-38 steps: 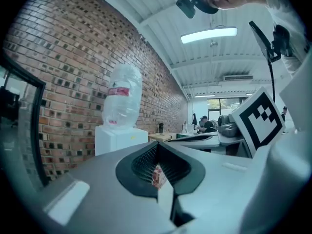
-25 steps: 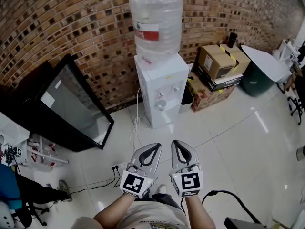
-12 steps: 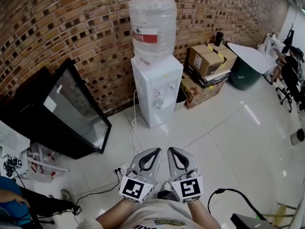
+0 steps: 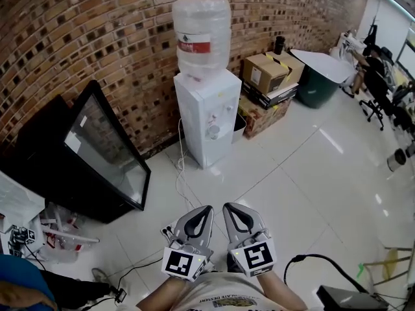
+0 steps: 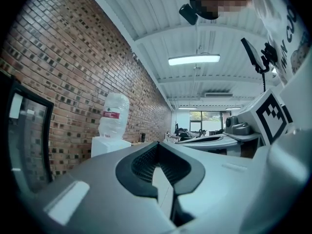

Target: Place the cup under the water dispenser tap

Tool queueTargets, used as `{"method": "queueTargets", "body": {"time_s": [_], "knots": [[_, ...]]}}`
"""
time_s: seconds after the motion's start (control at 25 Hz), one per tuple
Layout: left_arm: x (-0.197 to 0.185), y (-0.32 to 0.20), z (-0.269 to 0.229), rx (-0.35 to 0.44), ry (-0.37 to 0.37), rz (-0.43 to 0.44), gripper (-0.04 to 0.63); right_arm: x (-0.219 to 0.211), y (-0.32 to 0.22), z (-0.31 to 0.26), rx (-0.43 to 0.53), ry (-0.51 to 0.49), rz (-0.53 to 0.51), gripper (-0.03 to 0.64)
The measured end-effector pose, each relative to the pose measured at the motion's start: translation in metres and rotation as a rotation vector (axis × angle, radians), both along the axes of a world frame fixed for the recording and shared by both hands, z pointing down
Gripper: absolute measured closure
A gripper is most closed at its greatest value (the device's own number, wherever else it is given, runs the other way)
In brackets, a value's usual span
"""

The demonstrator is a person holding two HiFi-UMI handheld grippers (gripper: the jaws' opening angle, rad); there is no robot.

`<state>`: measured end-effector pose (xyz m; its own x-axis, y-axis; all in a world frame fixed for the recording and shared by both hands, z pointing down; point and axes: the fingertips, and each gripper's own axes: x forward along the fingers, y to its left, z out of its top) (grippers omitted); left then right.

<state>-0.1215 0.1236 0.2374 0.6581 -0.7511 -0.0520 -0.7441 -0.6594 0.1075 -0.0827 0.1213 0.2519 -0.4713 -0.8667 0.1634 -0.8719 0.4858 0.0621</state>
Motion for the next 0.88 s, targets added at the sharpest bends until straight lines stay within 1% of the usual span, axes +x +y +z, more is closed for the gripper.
{"method": "queueTargets", "body": {"time_s": [0.16,0.4,0.6,0.88], "knots": [[-0.006,0.018,-0.001,0.002,0.018,0.026,0.595,-0.009,0.024,-0.002,-0.013,0.015,0.019,0.611],[0.001,0.039,-0.010,0.017,0.023,0.063,0.595,-0.010,0.046,-0.005,-0.024,0.020,0.036,0.612],[0.005,0.049,-0.006,0.016,0.029,0.080,0.595,-0.007,0.054,0.002,-0.017,0.010,0.054,0.611],[0.007,0.058,-0.011,0.028,0.013,0.082,0.595,-0.008,0.059,-0.001,-0.003,-0.008,0.052,0.611]]}}
